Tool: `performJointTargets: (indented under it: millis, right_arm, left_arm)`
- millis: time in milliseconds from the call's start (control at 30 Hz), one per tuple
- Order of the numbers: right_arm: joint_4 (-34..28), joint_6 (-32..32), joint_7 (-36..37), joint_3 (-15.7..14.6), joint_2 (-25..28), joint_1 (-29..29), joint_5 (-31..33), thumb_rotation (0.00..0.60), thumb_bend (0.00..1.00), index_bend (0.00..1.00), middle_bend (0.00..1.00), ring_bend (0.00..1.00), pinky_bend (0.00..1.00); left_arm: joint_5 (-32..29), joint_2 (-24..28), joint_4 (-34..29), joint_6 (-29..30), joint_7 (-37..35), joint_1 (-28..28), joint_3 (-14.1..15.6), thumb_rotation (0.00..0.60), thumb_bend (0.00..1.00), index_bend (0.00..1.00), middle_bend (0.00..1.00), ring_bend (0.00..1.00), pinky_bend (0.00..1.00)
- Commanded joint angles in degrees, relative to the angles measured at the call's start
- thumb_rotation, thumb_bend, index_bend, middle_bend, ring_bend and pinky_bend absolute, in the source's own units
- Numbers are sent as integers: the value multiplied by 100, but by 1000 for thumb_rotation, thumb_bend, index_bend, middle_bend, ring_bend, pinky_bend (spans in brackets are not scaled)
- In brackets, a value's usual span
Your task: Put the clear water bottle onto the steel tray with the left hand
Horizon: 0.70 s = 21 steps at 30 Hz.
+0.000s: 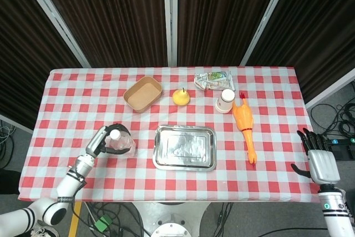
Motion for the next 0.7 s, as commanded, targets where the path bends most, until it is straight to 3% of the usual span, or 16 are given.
performJointTargets:
  millis: [33,367,433,500,700]
  right_arm:
    - [0,-5,1,4,-1,0,10,600,110,0,0,0,0]
    - [-8,-13,-19,24,0,4,42,600,111,0,0,0,0]
    - [-6,-9,-11,23,2,2,39,600,110,0,0,0,0]
    - [3,-11,-9,18,1,-2,39,600,110,0,0,0,0]
    - [7,-15,10,27,5,4,42,600,110,0,0,0,0]
  left_arm:
    - [-30,44,-83,5,66,-170,-222,600,164,548,588,428,434]
    - [-347,821,-726,-446,432,-1217,-1520,600,183,580,626,474,480]
    - [-457,892,-723,-570,540,-1370,-1653,600,184,580,627,474,480]
    - [-575,919,-722,-717,569,-1446,-1652,600,184,579,627,474,480]
    - [-806,535,-255,-1111,553,-1359,-1083,600,198,579,627,474,480]
